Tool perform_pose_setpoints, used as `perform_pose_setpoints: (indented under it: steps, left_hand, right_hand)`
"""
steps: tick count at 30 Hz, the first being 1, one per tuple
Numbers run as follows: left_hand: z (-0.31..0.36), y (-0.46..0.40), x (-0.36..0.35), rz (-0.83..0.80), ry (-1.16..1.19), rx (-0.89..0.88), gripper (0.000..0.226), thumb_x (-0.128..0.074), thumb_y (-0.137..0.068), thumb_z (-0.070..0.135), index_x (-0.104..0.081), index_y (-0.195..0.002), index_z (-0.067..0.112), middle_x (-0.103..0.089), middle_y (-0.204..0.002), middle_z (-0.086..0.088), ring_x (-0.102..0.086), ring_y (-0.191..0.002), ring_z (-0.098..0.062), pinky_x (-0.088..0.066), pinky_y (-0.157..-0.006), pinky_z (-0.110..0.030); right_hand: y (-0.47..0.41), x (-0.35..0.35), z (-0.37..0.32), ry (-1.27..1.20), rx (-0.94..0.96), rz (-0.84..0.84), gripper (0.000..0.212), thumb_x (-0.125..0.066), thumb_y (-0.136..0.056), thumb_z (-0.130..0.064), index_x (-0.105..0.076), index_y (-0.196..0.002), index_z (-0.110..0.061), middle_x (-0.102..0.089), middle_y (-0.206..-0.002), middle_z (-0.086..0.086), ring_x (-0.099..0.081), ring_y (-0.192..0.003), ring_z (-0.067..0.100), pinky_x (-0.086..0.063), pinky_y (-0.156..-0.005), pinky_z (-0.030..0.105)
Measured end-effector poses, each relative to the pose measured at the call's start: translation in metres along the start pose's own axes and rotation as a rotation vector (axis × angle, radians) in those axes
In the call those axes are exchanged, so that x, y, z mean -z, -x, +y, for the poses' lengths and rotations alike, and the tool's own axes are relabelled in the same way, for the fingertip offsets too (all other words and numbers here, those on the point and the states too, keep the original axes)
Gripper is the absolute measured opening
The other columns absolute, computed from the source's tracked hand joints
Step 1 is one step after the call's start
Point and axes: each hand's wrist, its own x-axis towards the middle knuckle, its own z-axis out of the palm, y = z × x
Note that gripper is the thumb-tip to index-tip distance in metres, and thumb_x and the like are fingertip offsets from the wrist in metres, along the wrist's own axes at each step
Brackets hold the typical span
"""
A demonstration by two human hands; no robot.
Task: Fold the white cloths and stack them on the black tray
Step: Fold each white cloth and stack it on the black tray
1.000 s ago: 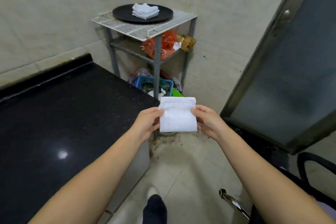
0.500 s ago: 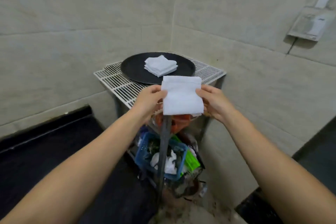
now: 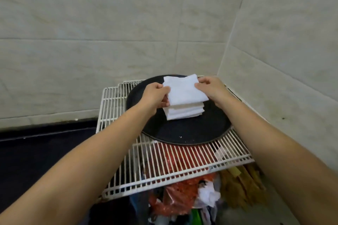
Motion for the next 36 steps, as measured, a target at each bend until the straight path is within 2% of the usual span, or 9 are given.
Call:
perform_pose_setpoints:
  steps: [5, 10, 15, 18, 22, 25, 28, 31, 36]
  left_hand:
    - [-0.021, -0.008, -0.007, 0.091, -0.137, 0.026, 0.027, -0.055, -0.091, 0.013, -0.045, -0.066, 0.014, -0.05, -0.057, -0.007, -0.045, -0.047, -0.015, -0.038, -0.041, -0.021]
    - [-0.026, -0.005, -0.003, 0.134, -0.169, 0.024, 0.028, -0.057, -0.091, 0.021, -0.046, -0.067, 0.015, -0.053, -0.061, -0.005, -0.045, -0.052, -0.015, -0.038, -0.045, -0.022]
    - [-0.015, 0.026, 0.04, 0.209, -0.164, -0.027, 0.022, -0.053, -0.093, 0.029, -0.045, -0.078, 0.016, -0.054, -0.07, -0.002, -0.047, -0.054, -0.012, -0.035, -0.042, -0.02]
    - [-0.016, 0.071, 0.092, 0.261, -0.131, -0.068, 0.023, -0.051, -0.094, 0.023, -0.042, -0.074, 0.017, -0.052, -0.067, -0.002, -0.045, -0.05, -0.011, -0.031, -0.037, -0.016]
    - [-0.038, 0.168, 0.192, 0.434, -0.18, -0.078, 0.02, -0.049, -0.095, 0.019, -0.042, -0.076, 0.017, -0.053, -0.068, -0.002, -0.044, -0.051, -0.011, -0.031, -0.041, -0.019]
    - [-0.073, 0.262, 0.282, 0.57, -0.277, -0.057, 0.018, -0.049, -0.094, 0.019, -0.047, -0.076, 0.017, -0.054, -0.068, -0.002, -0.046, -0.052, -0.012, -0.031, -0.045, -0.023]
    - [-0.113, 0.365, 0.372, 0.724, -0.334, 0.032, 0.016, -0.051, -0.094, 0.019, -0.048, -0.078, 0.017, -0.057, -0.068, -0.001, -0.048, -0.051, -0.013, -0.033, -0.043, -0.023]
    - [-0.148, 0.464, 0.446, 0.894, -0.395, 0.134, 0.015, -0.052, -0.093, 0.018, -0.049, -0.079, 0.016, -0.057, -0.066, -0.001, -0.048, -0.049, -0.013, -0.033, -0.04, -0.019]
    - [-0.209, 0.594, 0.528, 1.029, -0.487, 0.334, 0.008, -0.054, -0.092, 0.015, -0.052, -0.084, 0.012, -0.059, -0.067, -0.001, -0.052, -0.052, -0.012, -0.041, -0.051, -0.021]
  right_hand:
    - [-0.012, -0.008, 0.029, 0.091, -0.01, -0.097, 0.008, -0.061, -0.087, -0.013, -0.063, -0.094, -0.015, -0.062, -0.091, 0.002, -0.058, -0.088, 0.019, -0.045, -0.08, 0.03]
    - [-0.01, -0.005, 0.031, 0.114, -0.018, -0.082, 0.029, -0.061, -0.089, -0.024, -0.06, -0.115, -0.012, -0.059, -0.1, 0.001, -0.059, -0.097, 0.02, -0.047, -0.088, 0.032]
    - [0.014, -0.009, -0.012, 0.22, 0.152, 0.032, 0.037, -0.055, -0.092, -0.028, -0.052, -0.125, -0.01, -0.056, -0.098, 0.002, -0.056, -0.099, 0.022, -0.039, -0.082, 0.027]
    - [0.05, -0.049, -0.055, 0.269, 0.312, -0.024, 0.031, -0.052, -0.093, -0.022, -0.055, -0.121, -0.01, -0.056, -0.098, 0.003, -0.052, -0.09, 0.017, -0.036, -0.077, 0.024]
    - [0.126, -0.16, -0.103, 0.269, 0.519, -0.219, 0.026, -0.052, -0.091, -0.013, -0.062, -0.113, -0.003, -0.063, -0.097, 0.011, -0.051, -0.083, 0.015, -0.038, -0.075, 0.026]
    - [0.213, -0.26, -0.129, 0.249, 0.615, -0.413, 0.023, -0.053, -0.089, -0.01, -0.064, -0.108, -0.002, -0.057, -0.088, 0.007, -0.05, -0.08, 0.015, -0.042, -0.077, 0.027]
    - [0.314, -0.354, -0.145, 0.27, 0.698, -0.645, 0.023, -0.054, -0.09, -0.015, -0.063, -0.109, -0.008, -0.056, -0.095, 0.003, -0.054, -0.084, 0.017, -0.04, -0.078, 0.023]
    - [0.412, -0.43, -0.155, 0.322, 0.749, -0.856, 0.023, -0.053, -0.091, -0.021, -0.062, -0.111, -0.016, -0.056, -0.105, 0.004, -0.059, -0.094, 0.021, -0.046, -0.087, 0.029]
    - [0.536, -0.525, -0.166, 0.397, 0.834, -1.094, 0.024, -0.051, -0.09, -0.023, -0.062, -0.112, -0.018, -0.057, -0.11, 0.005, -0.06, -0.099, 0.023, -0.047, -0.094, 0.04]
